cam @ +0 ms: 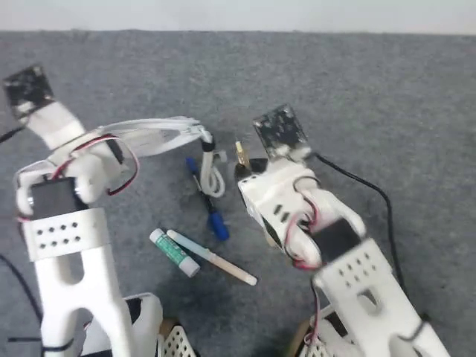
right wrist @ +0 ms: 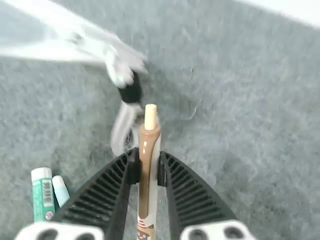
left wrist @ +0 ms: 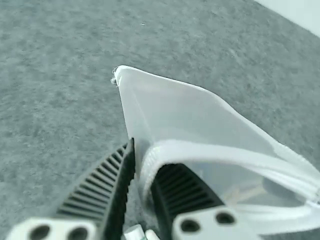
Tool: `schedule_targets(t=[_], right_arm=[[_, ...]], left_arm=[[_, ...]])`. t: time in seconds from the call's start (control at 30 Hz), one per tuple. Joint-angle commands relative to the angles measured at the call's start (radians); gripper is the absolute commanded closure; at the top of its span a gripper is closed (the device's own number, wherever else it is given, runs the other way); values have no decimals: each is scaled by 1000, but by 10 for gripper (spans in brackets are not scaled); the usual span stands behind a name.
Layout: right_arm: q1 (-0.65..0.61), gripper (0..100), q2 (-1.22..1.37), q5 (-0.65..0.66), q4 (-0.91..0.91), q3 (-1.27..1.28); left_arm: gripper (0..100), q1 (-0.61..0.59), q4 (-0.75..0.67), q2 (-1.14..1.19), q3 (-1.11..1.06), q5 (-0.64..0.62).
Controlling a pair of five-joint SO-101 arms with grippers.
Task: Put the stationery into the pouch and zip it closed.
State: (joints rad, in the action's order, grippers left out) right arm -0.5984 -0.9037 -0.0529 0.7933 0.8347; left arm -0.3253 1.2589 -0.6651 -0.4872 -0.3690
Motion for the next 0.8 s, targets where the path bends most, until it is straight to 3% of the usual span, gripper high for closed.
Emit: schedule_targets(t=[0.0, 0.4, 0.77], right_arm=[[-8, 992, -174, -12, 1, 20], [-41, 992, -481, -12, 1, 80], [-176, 992, -613, -5, -77, 78]], left_arm=[[990, 69, -34, -44, 10, -8], [990, 120, -38, -44, 8, -8], [990, 123, -37, -44, 8, -6]])
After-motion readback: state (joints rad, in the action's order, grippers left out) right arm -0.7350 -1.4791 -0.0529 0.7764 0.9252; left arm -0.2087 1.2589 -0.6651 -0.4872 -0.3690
